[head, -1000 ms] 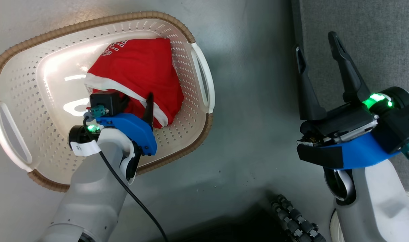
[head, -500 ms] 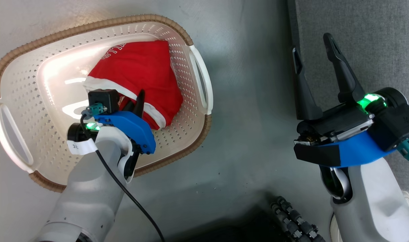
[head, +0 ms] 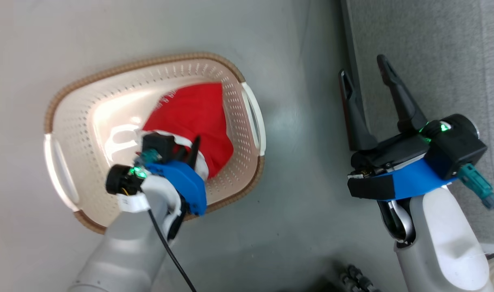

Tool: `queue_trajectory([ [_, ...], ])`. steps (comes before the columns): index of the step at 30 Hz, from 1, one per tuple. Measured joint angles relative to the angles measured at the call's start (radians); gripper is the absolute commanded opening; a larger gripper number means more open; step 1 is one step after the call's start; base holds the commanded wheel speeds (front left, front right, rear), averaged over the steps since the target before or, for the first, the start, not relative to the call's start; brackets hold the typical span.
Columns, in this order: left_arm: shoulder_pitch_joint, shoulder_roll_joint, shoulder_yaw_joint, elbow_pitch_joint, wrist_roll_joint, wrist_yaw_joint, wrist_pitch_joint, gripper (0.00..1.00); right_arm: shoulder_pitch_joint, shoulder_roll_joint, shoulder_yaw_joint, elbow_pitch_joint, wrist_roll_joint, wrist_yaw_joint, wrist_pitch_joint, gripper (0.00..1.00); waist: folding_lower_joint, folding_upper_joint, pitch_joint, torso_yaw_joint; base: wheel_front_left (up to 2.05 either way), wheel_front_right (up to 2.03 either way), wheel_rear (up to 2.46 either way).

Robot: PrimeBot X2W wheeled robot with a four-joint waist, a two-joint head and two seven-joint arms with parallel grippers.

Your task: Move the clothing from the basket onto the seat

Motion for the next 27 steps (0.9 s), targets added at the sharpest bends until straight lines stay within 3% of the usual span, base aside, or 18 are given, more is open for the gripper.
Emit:
queue_trajectory([
  [2, 0.034, -0.010, -0.060, -0.015, 0.017, 0.000, -0.002, 0.00, 0.012, 0.001, 0.003, 0.037, -0.016, 0.000, 0.002, 1.00, -0.0001, 0.0000, -0.064, 0.015, 0.00, 0.00, 0.00],
  [13, 0.119, -0.019, -0.163, -0.148, 0.001, 0.000, -0.004, 0.00, 0.130, -0.023, 0.026, 0.121, -0.004, 0.000, 0.053, 1.00, -0.0003, 0.0000, -0.368, 0.081, 0.00, 0.00, 0.00],
  [27, 0.120, -0.012, -0.212, -0.322, 0.006, 0.000, -0.004, 0.00, 0.287, -0.024, 0.031, 0.148, 0.023, 0.000, 0.103, 1.00, -0.0004, 0.0001, -0.707, 0.193, 0.00, 0.00, 0.00],
])
